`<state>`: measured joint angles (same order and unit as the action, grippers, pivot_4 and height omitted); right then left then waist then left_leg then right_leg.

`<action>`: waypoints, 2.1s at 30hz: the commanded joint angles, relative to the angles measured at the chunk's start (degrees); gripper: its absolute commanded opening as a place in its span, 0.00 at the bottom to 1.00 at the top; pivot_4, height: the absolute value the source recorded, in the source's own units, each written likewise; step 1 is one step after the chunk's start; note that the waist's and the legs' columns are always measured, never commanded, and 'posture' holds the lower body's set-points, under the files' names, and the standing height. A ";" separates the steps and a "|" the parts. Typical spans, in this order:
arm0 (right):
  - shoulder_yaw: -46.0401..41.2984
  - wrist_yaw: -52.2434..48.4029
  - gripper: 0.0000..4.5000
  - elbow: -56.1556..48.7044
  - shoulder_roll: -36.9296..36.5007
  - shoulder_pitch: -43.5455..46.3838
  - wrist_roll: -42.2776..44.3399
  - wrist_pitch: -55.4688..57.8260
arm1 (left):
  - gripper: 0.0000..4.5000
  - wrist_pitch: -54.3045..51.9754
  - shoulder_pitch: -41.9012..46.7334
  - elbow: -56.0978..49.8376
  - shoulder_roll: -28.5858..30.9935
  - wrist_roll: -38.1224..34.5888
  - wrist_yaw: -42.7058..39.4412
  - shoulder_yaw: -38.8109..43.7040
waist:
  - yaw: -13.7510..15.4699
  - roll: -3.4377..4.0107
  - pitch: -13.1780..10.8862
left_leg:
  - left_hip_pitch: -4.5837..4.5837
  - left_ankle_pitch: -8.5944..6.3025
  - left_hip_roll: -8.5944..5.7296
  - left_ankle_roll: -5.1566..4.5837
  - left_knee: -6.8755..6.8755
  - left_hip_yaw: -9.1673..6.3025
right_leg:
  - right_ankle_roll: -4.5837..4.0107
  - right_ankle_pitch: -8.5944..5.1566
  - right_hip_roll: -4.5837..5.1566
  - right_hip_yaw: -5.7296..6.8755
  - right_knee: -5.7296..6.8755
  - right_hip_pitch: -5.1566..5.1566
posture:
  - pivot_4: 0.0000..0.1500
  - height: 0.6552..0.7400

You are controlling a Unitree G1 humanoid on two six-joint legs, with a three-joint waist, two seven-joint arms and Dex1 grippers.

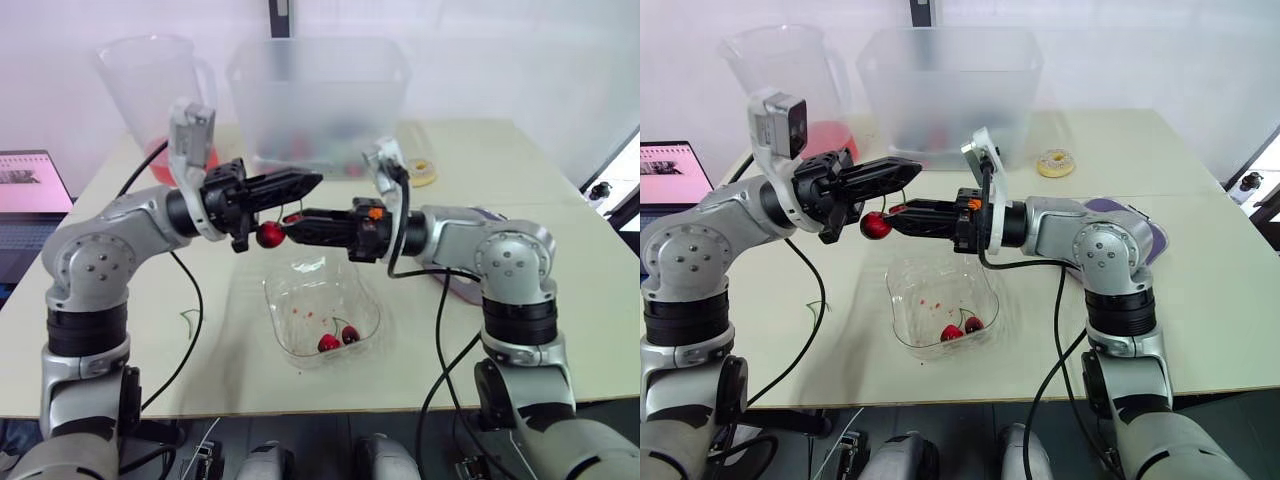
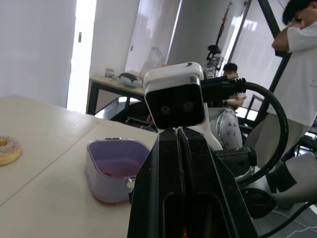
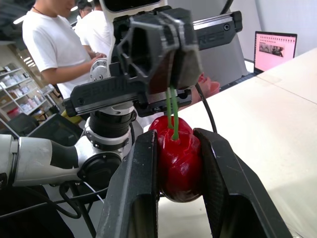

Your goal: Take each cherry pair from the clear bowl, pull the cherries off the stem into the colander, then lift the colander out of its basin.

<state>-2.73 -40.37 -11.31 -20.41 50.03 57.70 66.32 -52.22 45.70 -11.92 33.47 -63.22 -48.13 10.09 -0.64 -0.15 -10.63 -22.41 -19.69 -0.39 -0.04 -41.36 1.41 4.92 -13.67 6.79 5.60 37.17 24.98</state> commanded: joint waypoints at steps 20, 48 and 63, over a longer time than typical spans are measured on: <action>0.39 -12.48 0.15 0.69 -18.21 -3.25 -7.07 -6.32 | 0.00 1.96 1.14 -0.04 -0.28 0.24 -0.40 1.59 | 0.38 -0.02 -0.01 | 0.00 0.00 0.00 -0.01 -0.01 -0.01 | 0.00 0.00 0.01 0.00 -0.07 -0.01 | 1.00 0.39; 7.39 -25.11 0.99 36.14 -41.25 0.85 -48.38 -37.49 | 0.00 6.12 -2.43 -2.51 -2.95 1.90 3.01 1.79 | 1.31 0.03 -0.10 | 0.05 0.00 0.04 -0.01 -0.14 0.12 | 0.00 0.00 0.03 -0.03 -0.13 -0.08 | 1.00 0.39; -4.81 -17.27 0.99 3.37 -13.06 3.17 -14.15 -2.94 | 0.00 4.60 -0.01 -0.99 -5.21 -2.06 1.47 0.89 | 1.49 0.03 -0.09 | 0.00 0.00 0.05 0.00 -0.30 -0.11 | 0.00 0.00 0.04 0.15 -0.07 -0.19 | 1.00 0.39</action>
<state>-5.11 -59.50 -3.91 -33.98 53.06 39.84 61.73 -47.60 43.99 -12.11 28.09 -64.31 -46.15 10.33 0.85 -0.13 -10.73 -22.44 -19.69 -0.34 -0.04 -41.70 1.24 4.91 -13.67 6.83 5.80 37.10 24.78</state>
